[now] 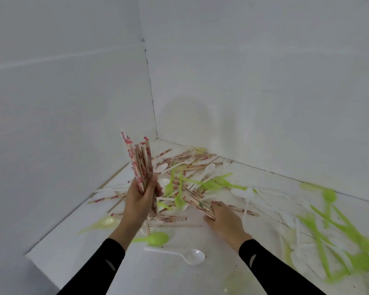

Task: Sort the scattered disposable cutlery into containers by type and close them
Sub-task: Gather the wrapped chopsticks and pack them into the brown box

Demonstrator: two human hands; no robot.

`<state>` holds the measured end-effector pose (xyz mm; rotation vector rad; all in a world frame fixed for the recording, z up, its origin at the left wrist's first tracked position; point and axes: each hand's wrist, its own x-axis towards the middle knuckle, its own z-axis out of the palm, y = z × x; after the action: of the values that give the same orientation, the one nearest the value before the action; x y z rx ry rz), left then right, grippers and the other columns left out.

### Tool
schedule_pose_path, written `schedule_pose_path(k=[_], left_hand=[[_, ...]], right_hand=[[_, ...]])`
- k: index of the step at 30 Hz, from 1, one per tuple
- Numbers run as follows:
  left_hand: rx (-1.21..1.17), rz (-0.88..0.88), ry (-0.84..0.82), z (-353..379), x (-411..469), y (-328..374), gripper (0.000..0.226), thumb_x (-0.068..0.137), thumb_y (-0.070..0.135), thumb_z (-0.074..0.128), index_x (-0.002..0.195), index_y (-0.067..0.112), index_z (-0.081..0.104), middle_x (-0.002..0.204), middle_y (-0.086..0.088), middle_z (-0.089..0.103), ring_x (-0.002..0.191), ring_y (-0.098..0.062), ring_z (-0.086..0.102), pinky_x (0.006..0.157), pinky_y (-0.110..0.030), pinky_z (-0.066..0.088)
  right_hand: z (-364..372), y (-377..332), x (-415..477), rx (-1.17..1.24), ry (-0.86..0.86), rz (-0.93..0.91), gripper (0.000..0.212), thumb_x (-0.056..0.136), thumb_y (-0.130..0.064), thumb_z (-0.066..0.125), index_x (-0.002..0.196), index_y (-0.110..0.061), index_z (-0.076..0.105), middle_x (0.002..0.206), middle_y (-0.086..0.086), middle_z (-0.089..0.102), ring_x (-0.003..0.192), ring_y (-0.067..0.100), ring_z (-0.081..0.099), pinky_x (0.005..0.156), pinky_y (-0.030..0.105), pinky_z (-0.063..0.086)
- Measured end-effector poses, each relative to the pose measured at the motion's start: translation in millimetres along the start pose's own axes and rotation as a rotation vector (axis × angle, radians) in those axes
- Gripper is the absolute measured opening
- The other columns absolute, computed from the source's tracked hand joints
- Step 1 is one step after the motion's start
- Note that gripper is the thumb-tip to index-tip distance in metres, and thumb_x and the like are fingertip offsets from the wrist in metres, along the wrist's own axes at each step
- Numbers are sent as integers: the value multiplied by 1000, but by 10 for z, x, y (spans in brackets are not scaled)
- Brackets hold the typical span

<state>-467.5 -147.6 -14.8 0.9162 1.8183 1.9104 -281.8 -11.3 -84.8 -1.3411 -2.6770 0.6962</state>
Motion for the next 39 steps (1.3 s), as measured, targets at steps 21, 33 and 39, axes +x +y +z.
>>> schedule_pose_path(k=[21, 33, 39], left_hand=[[123, -48, -62, -99, -367, -673, 11, 98, 22, 54, 105, 15, 58, 90, -7, 74, 92, -21, 71, 89, -48, 54], [125, -26, -61, -80, -387, -633, 7, 98, 10, 52, 103, 12, 57, 86, -6, 73, 89, -15, 70, 83, -30, 55], [83, -27, -53, -78, -379, -673, 8, 99, 8, 51, 104, 12, 56, 87, -5, 73, 89, -17, 70, 80, -22, 54]], right_hand=[[-1035, -177, -277, 794, 507, -129, 16, 94, -38, 60, 91, -23, 64, 72, -2, 64, 53, 11, 46, 52, 32, 42], [-405, -434, -281, 837, 274, -120, 24, 99, -43, 47, 103, -22, 59, 63, -1, 54, 55, 12, 51, 51, 25, 43], [-747, -527, -295, 762, 494, -304, 20, 101, -33, 48, 103, -14, 54, 55, -6, 46, 44, 14, 38, 41, 31, 34]])
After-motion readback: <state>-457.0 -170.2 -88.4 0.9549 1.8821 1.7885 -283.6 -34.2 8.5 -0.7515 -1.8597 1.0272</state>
